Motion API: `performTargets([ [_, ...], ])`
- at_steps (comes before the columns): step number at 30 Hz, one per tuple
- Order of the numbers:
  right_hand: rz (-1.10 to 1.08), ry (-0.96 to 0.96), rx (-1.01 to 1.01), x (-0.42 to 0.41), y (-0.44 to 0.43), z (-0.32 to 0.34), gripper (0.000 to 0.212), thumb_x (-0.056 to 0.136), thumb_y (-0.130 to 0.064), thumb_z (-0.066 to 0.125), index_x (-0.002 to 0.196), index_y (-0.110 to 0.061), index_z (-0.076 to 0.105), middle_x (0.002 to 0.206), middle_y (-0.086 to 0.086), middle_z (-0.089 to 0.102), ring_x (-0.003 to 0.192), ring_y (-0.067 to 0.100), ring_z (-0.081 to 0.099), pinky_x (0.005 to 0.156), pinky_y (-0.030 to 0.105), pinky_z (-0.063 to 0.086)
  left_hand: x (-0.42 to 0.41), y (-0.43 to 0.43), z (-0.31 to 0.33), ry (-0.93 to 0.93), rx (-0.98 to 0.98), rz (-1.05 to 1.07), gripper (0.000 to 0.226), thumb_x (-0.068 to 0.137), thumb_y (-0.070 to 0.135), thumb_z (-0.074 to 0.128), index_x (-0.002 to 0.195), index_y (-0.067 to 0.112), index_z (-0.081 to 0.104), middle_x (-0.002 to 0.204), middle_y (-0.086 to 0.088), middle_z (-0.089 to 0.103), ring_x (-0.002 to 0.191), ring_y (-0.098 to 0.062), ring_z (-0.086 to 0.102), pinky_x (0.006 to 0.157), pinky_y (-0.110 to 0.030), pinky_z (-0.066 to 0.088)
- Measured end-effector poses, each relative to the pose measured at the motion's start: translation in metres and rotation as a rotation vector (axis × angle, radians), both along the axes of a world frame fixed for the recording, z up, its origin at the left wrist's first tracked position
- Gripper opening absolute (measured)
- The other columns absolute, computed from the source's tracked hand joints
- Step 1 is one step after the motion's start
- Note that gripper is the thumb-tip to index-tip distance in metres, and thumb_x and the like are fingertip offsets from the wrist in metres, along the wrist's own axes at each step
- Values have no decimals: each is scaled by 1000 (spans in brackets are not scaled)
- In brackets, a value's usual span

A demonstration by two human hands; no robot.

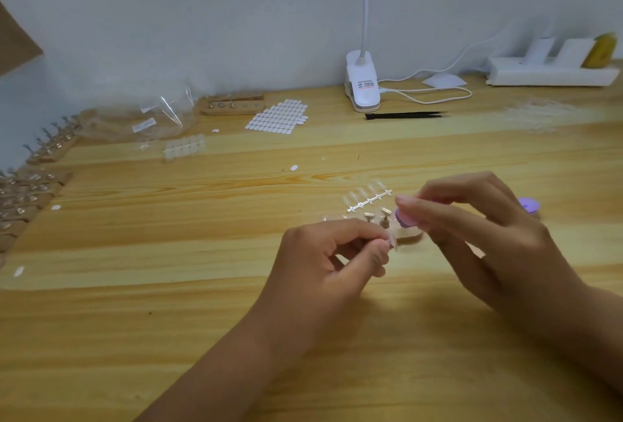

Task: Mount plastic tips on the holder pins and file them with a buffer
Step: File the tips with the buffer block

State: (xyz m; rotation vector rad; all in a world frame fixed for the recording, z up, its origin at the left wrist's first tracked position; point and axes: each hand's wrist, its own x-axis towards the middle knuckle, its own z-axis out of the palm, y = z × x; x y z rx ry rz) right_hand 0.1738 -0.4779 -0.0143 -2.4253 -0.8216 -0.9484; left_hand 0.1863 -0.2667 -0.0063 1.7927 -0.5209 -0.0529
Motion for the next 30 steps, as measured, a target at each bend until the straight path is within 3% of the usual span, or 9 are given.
performTargets([
  [5, 129, -77, -46, -11, 11, -4, 30, 90, 6, 65, 118, -2, 70, 104, 16, 66, 99, 25, 59, 97, 24, 42, -2, -1, 4, 94, -97, -19, 9, 88, 18, 67, 87, 13, 75, 71, -2, 73, 66, -16, 74, 47, -21, 49],
  [12, 90, -92, 63, -8, 10, -2, 30, 89, 5, 68, 116, -8, 69, 104, 13, 64, 97, 24, 61, 94, 26, 45, -3, -2, 5, 182, -154, -21, 13, 86, 23, 65, 82, 15, 73, 72, -4, 74, 65, -19, 74, 46, -21, 46],
  [16, 92, -139, -14, -10, 11, -5, 31, 87, 9, 69, 115, -3, 70, 102, 17, 66, 98, 27, 61, 96, 27, 45, -6, -3, 7, 196, -183, -46, 14, 86, 23, 65, 83, 12, 74, 71, -6, 74, 64, -22, 73, 47, -21, 45],
  [19, 14, -115, 37, -4, 5, -1, 23, 90, 5, 68, 111, -1, 71, 100, 15, 65, 92, 28, 63, 90, 29, 48, -4, -1, 8, 230, -210, -40, 16, 86, 21, 64, 82, 9, 73, 72, -8, 74, 64, -24, 73, 47, -21, 45],
  [23, 111, -136, 75, -13, 15, -2, 30, 90, 3, 70, 116, -10, 68, 105, 12, 64, 98, 23, 62, 91, 29, 49, -6, -2, 9, 234, -237, -72, 16, 87, 20, 64, 84, 8, 75, 70, -9, 73, 62, -25, 73, 46, -22, 45],
  [26, 66, -146, 8, -10, 11, -3, 28, 89, 5, 70, 115, -4, 69, 100, 16, 66, 93, 26, 62, 92, 27, 47, -5, -2, 10, 238, -244, -75, 17, 88, 20, 63, 85, 9, 76, 70, -10, 74, 61, -26, 73, 46, -23, 45],
  [30, 26, -115, 83, -7, 8, -1, 21, 91, 2, 69, 111, -1, 72, 101, 15, 65, 92, 26, 63, 87, 33, 50, -3, -1, 10, 277, -258, -78, 19, 89, 19, 60, 86, 8, 76, 74, -12, 74, 62, -26, 73, 46, -23, 46],
])
